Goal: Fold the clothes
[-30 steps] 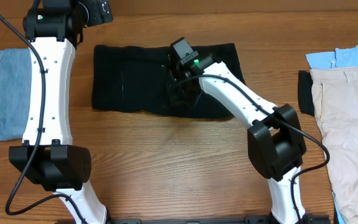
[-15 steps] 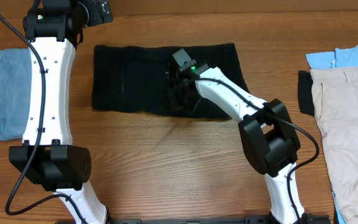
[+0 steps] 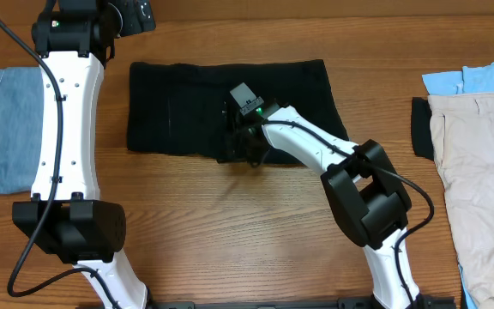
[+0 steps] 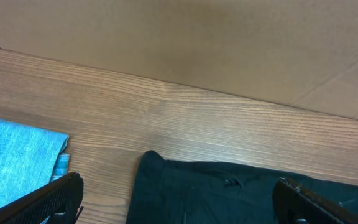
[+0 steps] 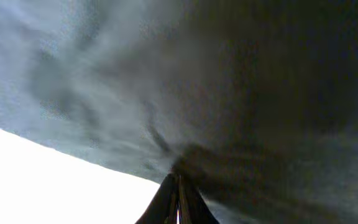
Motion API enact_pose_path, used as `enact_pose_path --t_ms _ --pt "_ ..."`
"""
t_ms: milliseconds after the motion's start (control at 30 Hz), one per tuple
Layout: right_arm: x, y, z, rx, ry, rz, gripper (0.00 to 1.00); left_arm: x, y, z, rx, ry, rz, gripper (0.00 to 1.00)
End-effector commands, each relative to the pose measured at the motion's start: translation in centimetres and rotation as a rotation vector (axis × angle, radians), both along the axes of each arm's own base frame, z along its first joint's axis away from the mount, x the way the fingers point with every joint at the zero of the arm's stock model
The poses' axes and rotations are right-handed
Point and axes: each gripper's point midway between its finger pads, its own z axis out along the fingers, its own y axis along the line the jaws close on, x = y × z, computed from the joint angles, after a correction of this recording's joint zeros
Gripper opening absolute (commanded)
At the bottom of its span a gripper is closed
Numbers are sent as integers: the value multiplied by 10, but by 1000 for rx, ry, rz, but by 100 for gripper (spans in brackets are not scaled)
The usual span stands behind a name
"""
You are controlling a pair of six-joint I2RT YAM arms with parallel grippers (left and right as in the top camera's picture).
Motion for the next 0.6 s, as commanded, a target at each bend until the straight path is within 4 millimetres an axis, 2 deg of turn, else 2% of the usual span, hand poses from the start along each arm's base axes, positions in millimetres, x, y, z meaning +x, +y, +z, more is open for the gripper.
enact_pose_path --t_ms 0,167,300,367,400,467,567 --pt "27 11 65 69 -170 -3 4 2 -2 -3 -6 3 -6 100" --pt "37 9 30 11 -184 12 4 2 -1 -2 -6 2 -6 100" --pt "38 6 -28 -52 -147 51 4 2 -2 -2 -6 2 -6 100" --pt "36 5 -34 -61 -137 58 4 2 -1 -2 -6 2 -6 100" --pt "36 6 -33 -57 -142 59 4 2 -2 -3 -6 3 -6 100" --pt "43 9 -10 -44 -160 61 4 2 -1 -2 -6 2 -6 100" --pt "71 14 63 17 -287 53 4 2 -2 -3 -6 3 -7 100"
